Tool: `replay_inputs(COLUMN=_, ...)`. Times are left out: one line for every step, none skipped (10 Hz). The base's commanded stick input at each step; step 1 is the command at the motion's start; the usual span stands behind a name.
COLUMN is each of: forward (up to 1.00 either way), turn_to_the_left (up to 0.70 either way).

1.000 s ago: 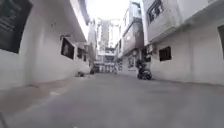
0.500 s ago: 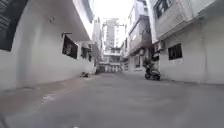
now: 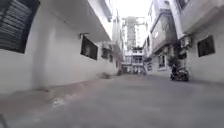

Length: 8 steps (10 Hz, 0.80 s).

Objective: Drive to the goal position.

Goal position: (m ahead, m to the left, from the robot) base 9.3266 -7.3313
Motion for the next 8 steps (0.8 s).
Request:
replay_inputs(forward=1.0, turn_to_the_left=0.0)
replay_inputs(forward=1.0, turn_to_the_left=0.0)
replay_inputs(forward=1.0, turn_to_the_left=0.0)
replay_inputs(forward=1.0, turn_to_the_left=-0.13)
replay_inputs(forward=1.0, turn_to_the_left=-0.4)
replay_inputs(forward=1.0, turn_to_the_left=-0.4)
replay_inputs(forward=1.0, turn_to_the_left=-0.4)
replay_inputs(forward=1.0, turn_to_the_left=-0.4)
